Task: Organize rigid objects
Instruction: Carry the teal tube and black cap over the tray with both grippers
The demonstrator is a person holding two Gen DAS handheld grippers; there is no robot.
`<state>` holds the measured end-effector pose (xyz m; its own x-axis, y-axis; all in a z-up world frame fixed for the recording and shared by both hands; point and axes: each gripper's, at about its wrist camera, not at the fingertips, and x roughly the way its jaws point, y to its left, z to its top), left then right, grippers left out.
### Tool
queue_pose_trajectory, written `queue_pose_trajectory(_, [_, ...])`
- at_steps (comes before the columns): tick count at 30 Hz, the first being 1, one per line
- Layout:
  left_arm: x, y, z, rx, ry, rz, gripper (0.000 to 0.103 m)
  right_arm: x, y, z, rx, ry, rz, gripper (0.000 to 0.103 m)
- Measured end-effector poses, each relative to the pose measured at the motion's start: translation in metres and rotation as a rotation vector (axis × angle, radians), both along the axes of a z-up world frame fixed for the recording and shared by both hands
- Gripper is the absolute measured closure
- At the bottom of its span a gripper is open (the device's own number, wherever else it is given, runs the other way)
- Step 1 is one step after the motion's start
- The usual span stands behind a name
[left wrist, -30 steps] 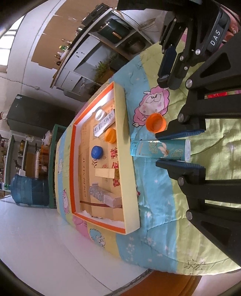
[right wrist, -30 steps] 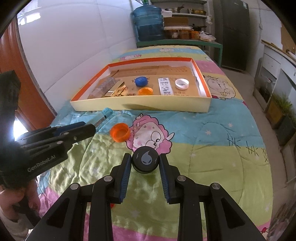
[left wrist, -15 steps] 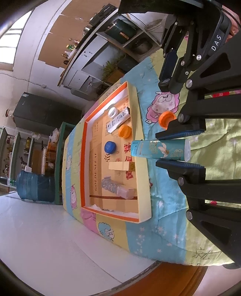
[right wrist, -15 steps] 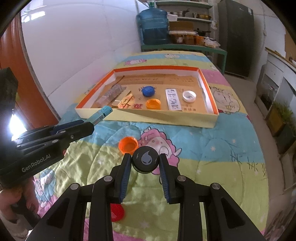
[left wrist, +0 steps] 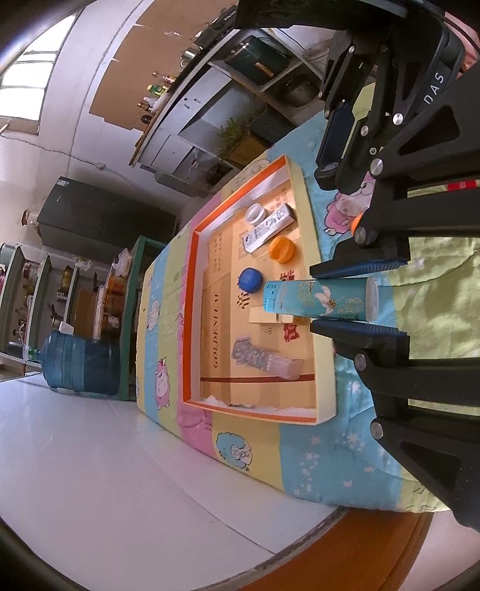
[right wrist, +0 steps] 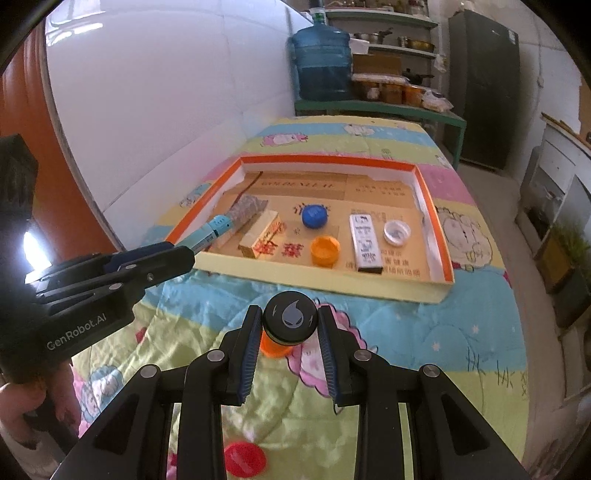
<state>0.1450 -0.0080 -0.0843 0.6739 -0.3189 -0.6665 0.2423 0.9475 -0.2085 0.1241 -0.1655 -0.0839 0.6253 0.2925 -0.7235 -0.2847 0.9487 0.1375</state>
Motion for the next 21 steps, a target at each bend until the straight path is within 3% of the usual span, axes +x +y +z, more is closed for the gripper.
queue_pose_trajectory(21, [0.045, 0.002, -0.003, -0.005, 0.032, 0.009, 0.081, 0.044, 0.003, 0.001, 0.004, 0.017, 0.015, 0.072])
